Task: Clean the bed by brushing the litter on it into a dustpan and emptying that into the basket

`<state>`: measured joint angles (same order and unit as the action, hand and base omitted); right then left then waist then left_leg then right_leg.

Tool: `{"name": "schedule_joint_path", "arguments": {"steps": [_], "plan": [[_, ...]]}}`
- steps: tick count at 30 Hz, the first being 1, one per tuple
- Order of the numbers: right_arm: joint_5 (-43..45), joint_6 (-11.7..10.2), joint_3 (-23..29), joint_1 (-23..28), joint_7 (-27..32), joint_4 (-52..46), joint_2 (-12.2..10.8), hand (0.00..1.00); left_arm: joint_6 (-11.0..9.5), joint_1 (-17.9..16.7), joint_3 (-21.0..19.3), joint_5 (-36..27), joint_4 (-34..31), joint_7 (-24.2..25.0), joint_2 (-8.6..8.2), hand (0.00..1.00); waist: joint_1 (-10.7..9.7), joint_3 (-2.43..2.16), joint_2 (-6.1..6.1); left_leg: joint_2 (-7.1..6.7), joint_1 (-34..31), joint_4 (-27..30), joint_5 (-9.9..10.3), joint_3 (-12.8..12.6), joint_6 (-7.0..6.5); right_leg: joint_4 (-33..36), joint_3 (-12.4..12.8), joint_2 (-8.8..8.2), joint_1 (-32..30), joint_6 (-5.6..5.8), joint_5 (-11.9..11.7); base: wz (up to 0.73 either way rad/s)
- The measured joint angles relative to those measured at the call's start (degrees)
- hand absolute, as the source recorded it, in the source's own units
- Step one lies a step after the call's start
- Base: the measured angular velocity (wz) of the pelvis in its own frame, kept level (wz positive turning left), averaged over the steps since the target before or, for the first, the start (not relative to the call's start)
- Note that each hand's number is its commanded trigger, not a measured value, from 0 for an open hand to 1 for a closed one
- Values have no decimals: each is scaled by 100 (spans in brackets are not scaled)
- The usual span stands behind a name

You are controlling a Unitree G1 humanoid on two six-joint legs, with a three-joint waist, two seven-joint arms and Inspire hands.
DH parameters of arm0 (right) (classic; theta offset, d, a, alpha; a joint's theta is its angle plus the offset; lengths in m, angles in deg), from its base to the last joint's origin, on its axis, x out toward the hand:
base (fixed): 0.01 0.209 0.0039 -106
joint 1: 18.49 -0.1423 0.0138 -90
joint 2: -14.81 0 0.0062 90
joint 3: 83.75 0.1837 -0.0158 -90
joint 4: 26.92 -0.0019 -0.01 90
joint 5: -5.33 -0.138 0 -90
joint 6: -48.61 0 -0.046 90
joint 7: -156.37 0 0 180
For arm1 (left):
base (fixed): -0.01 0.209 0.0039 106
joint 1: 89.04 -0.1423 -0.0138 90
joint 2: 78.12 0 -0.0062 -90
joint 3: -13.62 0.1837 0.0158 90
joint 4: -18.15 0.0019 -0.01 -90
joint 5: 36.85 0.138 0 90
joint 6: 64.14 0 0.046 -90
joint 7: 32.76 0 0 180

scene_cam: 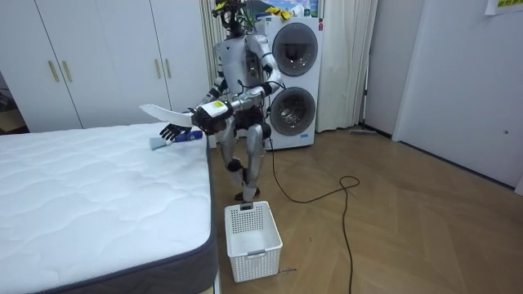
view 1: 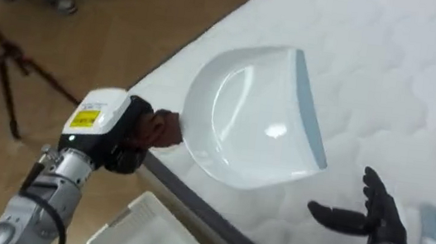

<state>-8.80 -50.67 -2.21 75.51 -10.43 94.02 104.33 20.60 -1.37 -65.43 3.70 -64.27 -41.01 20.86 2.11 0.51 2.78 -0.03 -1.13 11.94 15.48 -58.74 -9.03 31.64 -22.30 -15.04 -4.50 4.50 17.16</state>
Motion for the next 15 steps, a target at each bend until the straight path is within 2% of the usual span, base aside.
{"name": "schedule_joint_path", "arguments": {"steps": [1, 2, 3, 4, 5, 6, 8, 9, 10, 11, 12, 13, 14, 15], "plan": [[26, -4, -62, -12, 38, -12, 10, 0, -7, -16, -24, -78, 58, -3, -1, 100, 21, -9, -35, 82, -89, 136, -20, 292, 37, -353, -206, 41, 56, 17, 13, -162], [64, -10, -109, -28, 42, -12, 18, 0, -7, -67, -62, -196, 94, -2, -21, 100, 89, -18, -41, 152, -250, 358, -30, 981, 33, -586, -197, 131, 61, 34, 13, -185], [71, -29, -149, -10, 39, -7, 37, 0, -3, -135, -136, -224, 98, -3, -131, 100, 13, -36, 27, 278, -399, 586, -42, 1477, 47, -757, -156, 275, 121, 36, -95, -134], [80, -30, -150, 19, 34, -8, 35, 0, -6, -153, -152, -223, 101, -3, -174, 100, -67, -50, 71, 325, -450, 654, -52, 1695, 59, -864, -146, 355, 168, 8, -167, -70], [96, -32, -146, 90, 12, -14, 26, 0, -42, -151, -152, -222, 104, -4, -200, 100, -257, -60, 83, 381, -476, 691, -81, 1874, 93, -1015, -129, 451, 209, -56, -234, -33], [98, -32, -123, 130, -42, -14, 24, 0, -99, -160, -153, -223, 143, -5, -214, 100, -382, -52, 65, 444, -460, 715, -104, 1889, 129, -1054, -71, 522, 208, -112, -265, -34], [102, -32, -18, 176, -170, -20, 6, 0, -113, -258, -153, -218, 179, -4, -266, 100, -441, -45, 32, 505, -401, 714, -156, 1893, 184, -1075, 65, 601, 151, -207, -259, -50], [139, -32, 11, 181, -218, -35, 5, 0, -103, -359, -154, -226, 182, -4, -301, 100, -436, -35, 14, 520, -395, 742, -193, 2056, 209, -1081, 182, 653, 117, -212, -261, -58], [146, -32, 19, 181, -225, -53, 6, 0, -103, -431, -153, -230, 181, -4, -314, 100, -428, -33, 11, 510, -400, 751, -206, 2202, 223, -1084, 193, 667, 113, -229, -276, -66], [155, -34, 21, 180, -253, -98, 3, 0, -89, -562, -153, -230, 181, 7, -330, 100, -424, -32, 3, 500, -408, 798, -227, 2495, 251, -1086, 192, 677, 110, -260, -309, -82], [211, -35, 18, 184, -290, -150, -9, 0, -64, -655, -155, -230, 182, 16, -364, 100, -335, -29, -29, 424, -423, 809, -259, 2896, 299, -1066, 299, 702, 56, -284, -334, -93], [255, -35, 17, 183, -330, -181, -10, 0, -45, -687, -163, -230, 181, 17, -392, 100, -259, -24, -40, 369, -425, 812, -275, 3160, 322, -1056, 433, 746, 21, -306, -347, -110], [282, -35, 15, 184, -457, -260, -9, 0, -2, -752, -170, -258, 181, 18, -451, 100, -149, -32, -54, 266, -415, 790, -304, 3610, 368, -1052, 676, 842, -48, -357, -387, -106], [281, -40, 20, 180, -540, -342, -7, 0, 26, -785, -181, -264, 178, 20, -523, 100, -103, -32, -55, 188, -392, 766, -324, 3953, 400, -1098, 879, 934, -66, -385, -432, -99]]}}
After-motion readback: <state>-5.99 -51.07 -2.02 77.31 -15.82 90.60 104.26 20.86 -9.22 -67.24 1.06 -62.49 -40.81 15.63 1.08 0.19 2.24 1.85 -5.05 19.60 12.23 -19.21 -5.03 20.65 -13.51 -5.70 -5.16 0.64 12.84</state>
